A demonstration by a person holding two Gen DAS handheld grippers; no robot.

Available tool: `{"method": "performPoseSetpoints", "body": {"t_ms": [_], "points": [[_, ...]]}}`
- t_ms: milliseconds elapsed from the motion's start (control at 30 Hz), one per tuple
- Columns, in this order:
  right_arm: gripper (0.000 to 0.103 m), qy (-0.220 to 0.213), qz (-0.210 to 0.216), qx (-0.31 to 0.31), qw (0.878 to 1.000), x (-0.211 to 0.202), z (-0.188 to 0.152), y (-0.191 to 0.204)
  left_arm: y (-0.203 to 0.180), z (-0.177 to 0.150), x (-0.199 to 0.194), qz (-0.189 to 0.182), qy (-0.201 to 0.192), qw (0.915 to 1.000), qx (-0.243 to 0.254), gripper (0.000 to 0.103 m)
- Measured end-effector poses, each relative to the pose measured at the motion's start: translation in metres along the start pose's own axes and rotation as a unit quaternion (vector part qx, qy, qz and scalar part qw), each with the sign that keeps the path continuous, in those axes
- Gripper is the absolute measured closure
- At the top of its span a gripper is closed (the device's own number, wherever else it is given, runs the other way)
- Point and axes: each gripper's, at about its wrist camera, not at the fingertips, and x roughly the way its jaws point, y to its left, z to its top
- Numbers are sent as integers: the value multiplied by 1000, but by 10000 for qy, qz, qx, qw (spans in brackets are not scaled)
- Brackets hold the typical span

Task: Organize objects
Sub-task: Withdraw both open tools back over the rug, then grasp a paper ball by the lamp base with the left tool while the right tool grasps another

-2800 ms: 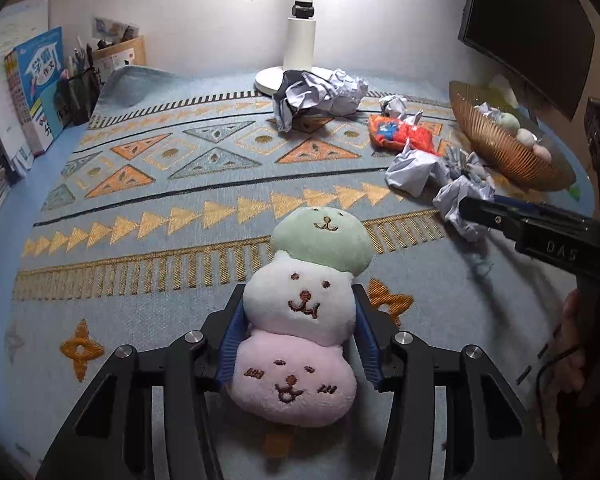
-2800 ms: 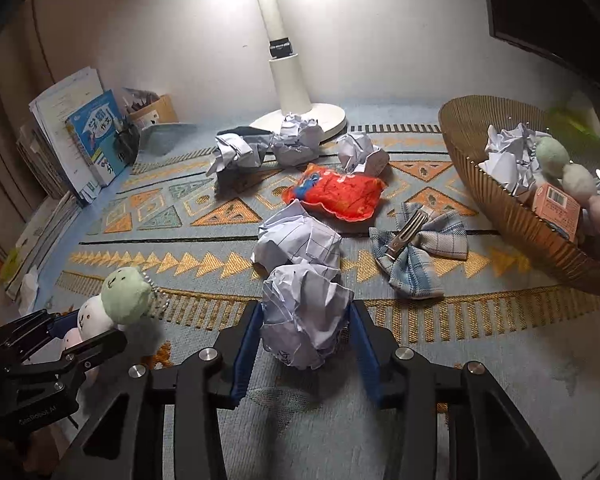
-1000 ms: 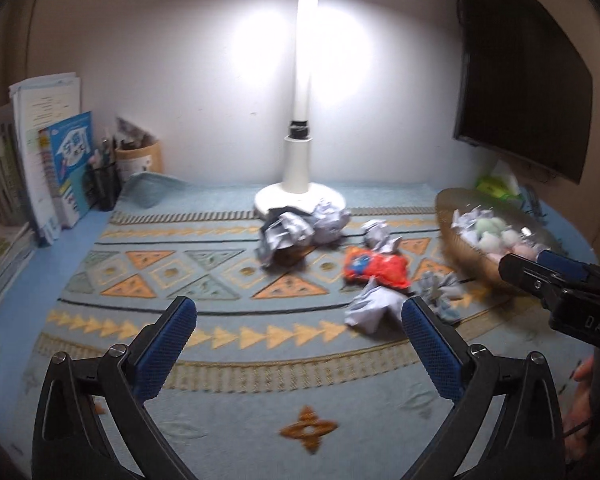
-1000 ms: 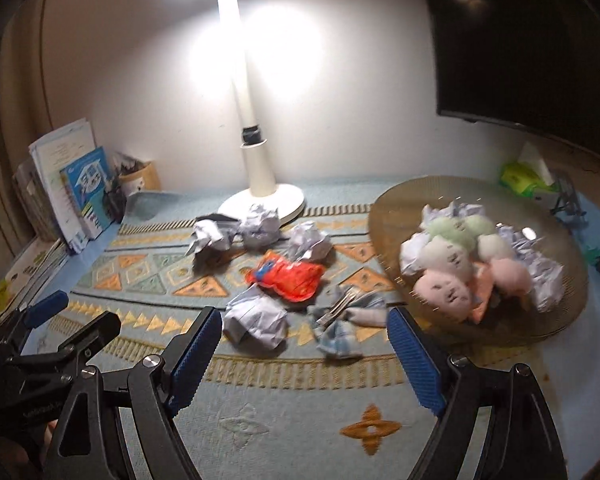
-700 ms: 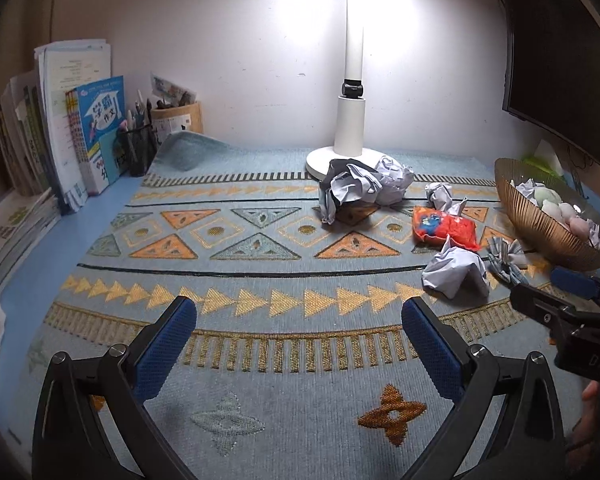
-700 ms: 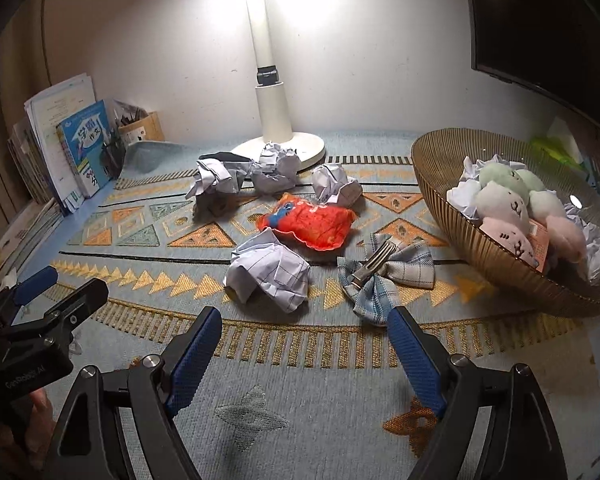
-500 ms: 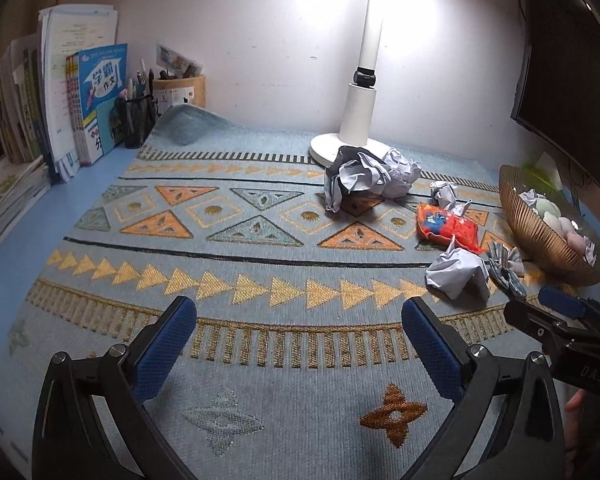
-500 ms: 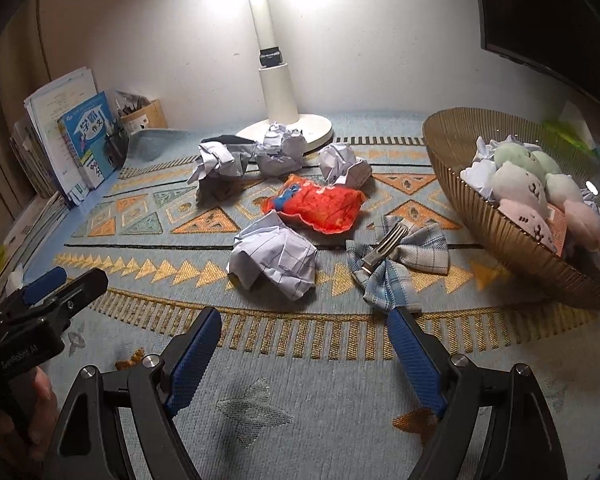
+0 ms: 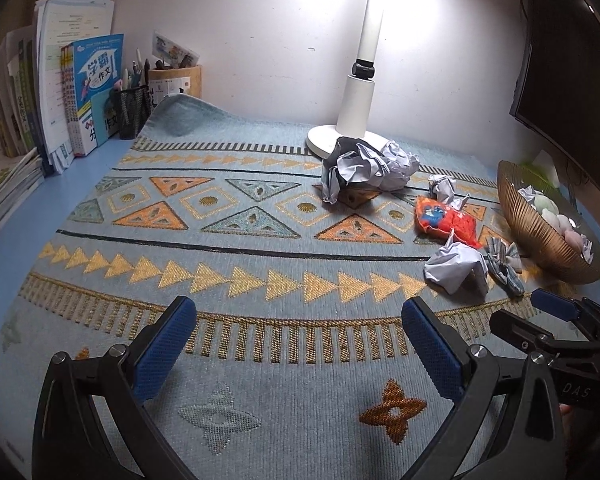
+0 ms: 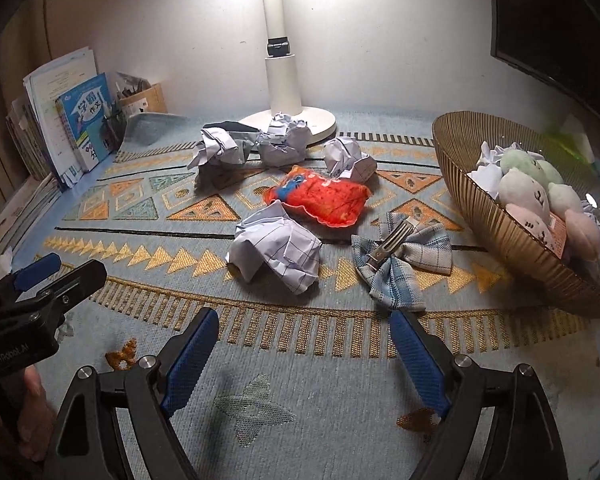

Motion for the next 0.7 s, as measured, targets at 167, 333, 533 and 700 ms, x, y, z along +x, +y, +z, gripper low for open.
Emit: {"method": "performPoseSetpoints", "body": {"t_ms": [167,333,533,700], "points": [[17,-166,-72,64,9998,-7,1,-2,-2,-1,-2,42,-20,10000,65,1],[16,-17,120,369,9992,-3,10,-9,-1,2,1,5,42,10000,32,1],[17,288,410,625,9968,17,39,-3,7,43,23,-499,277,9984,1,1],[17,193,209,444,9986,36,41,10,-7,90,73,-1013,490,9917,625,1]]}}
